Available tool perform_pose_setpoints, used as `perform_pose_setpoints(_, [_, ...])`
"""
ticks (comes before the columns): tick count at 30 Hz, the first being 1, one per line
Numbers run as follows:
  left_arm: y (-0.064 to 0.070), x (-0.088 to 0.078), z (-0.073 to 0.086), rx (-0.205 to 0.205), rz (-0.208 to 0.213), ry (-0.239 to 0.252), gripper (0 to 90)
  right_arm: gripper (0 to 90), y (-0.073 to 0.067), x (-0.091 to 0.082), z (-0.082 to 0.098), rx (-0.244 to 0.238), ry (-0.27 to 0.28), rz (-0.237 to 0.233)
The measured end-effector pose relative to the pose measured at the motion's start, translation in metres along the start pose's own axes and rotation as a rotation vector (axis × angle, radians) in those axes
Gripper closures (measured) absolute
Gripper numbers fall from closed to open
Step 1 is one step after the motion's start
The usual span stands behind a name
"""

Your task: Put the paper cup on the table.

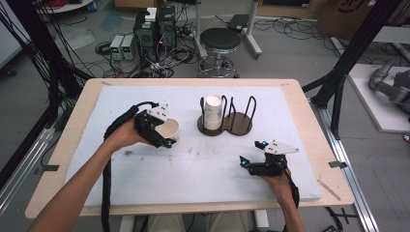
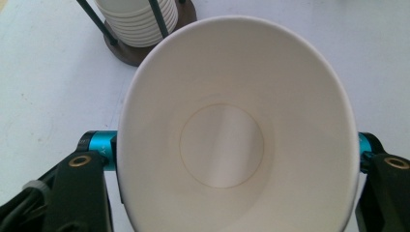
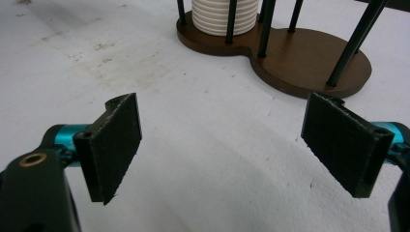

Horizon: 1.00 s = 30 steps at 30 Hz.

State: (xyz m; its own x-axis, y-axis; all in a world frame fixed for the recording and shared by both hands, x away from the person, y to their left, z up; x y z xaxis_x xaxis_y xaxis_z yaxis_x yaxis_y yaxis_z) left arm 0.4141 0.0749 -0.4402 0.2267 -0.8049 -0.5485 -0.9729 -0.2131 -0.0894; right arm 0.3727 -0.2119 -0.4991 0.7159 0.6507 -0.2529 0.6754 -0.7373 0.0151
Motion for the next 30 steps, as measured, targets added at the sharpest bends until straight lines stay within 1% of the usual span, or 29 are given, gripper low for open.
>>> perform_pose_setpoints(4, [-0.002, 0.006, 0.002, 0.001, 0.006, -0.012, 30.2, 14.8, 0.0, 0.0, 0.0, 0.002, -0.001, -0.01])
perform_pose_setpoints(5, [-0.004, 0.011, 0.005, 0.002, 0.005, -0.024, 30.2, 14.8, -0.001, 0.0, 0.0, 0.01, -0.003, -0.009])
perform_pose_setpoints(8, [-0.005, 0.015, 0.007, -0.004, 0.009, -0.037, 30.2, 14.8, 0.0, 0.0, 0.0, 0.004, -0.002, -0.012])
perform_pose_setpoints(9, [-0.006, 0.019, 0.009, -0.004, 0.013, -0.051, 30.2, 14.8, -0.001, 0.0, 0.0, 0.004, -0.005, -0.012])
perform_pose_setpoints(10, [-0.006, 0.019, 0.009, -0.004, 0.013, -0.051, 30.2, 14.8, -0.001, 0.0, 0.0, 0.004, -0.005, -0.012])
perform_pose_setpoints(11, [-0.006, 0.023, 0.012, -0.006, 0.02, -0.066, 30.2, 14.9, -0.001, 0.0, 0.0, 0.007, -0.005, -0.011])
perform_pose_setpoints(14, [-0.006, 0.028, 0.014, -0.008, 0.023, -0.077, 30.2, 14.9, -0.001, 0.0, 0.0, 0.013, -0.007, -0.011])
perform_pose_setpoints(16, [-0.007, 0.032, 0.016, -0.007, 0.027, -0.089, 30.2, 14.9, -0.001, 0.0, 0.0, 0.005, -0.005, -0.011])
perform_pose_setpoints(17, [-0.008, 0.035, 0.018, -0.004, 0.022, -0.1, 30.2, 14.9, -0.001, 0.0, 0.0, 0.003, -0.004, -0.012])
perform_pose_setpoints(22, [-0.008, 0.04, 0.02, -0.003, 0.025, -0.119, 29.8, 14.9, -0.001, 0.0, 0.0, 0.003, -0.003, -0.013])
perform_pose_setpoints(23, [-0.008, 0.041, 0.021, -0.002, 0.025, -0.124, 29.8, 14.9, -0.001, 0.0, 0.0, 0.015, -0.005, -0.016])
perform_pose_setpoints(30, [-0.007, 0.049, 0.026, 0.002, 0.04, -0.156, 29.8, 14.9, -0.001, 0.0, 0.0, 0.011, -0.004, -0.016])
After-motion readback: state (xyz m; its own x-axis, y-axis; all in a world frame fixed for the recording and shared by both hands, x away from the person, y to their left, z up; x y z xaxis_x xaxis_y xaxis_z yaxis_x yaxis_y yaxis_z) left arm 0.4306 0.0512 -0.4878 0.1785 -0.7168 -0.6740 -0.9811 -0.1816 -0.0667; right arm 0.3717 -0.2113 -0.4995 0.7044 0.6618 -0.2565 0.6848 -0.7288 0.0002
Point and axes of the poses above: each handheld gripper's, and its own axes: x roughly forward along the jaws, z roughly out of its underside, y roughly to its right, the point moved 10 cm from there along x, roughly forward along the jaws, and after that the axes turned 15 degrees about y, right-handed, at the moved point
